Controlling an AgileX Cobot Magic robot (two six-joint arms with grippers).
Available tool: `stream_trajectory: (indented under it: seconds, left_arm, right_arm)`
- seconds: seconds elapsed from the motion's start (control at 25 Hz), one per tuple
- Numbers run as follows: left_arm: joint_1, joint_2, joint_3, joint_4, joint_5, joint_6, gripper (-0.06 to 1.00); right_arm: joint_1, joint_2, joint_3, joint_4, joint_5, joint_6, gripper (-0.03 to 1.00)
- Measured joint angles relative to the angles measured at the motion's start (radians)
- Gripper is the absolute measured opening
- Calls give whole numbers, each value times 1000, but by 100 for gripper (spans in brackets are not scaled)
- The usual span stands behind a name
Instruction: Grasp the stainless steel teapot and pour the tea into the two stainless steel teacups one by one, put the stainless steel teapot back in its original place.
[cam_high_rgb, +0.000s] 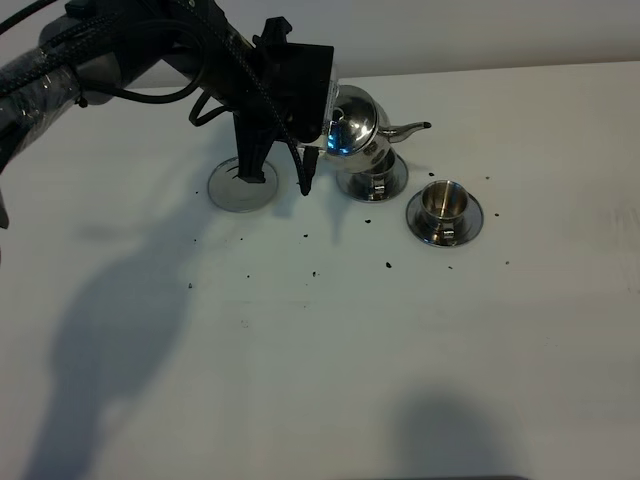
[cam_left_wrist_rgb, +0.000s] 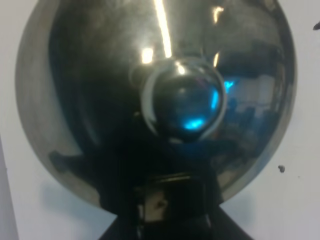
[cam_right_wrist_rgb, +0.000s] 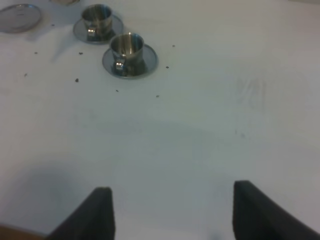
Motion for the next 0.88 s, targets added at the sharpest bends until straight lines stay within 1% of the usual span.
stream_trajectory:
  seconds: [0.16,0.44,0.76,0.88]
  left_arm:
    - [0,0,0,8,-7,-8,22]
    - [0,0,0,14,-78,-7,22]
    - [-14,0,0,111,-147,-4,22]
    - [-23,0,0,127,-179,8,22]
  right_arm:
    - [0,0,0,0,0,0,50]
    - [0,0,0,0,0,0,50]
    - [0,0,0,0,0,0,50]
    - [0,0,0,0,0,0,50]
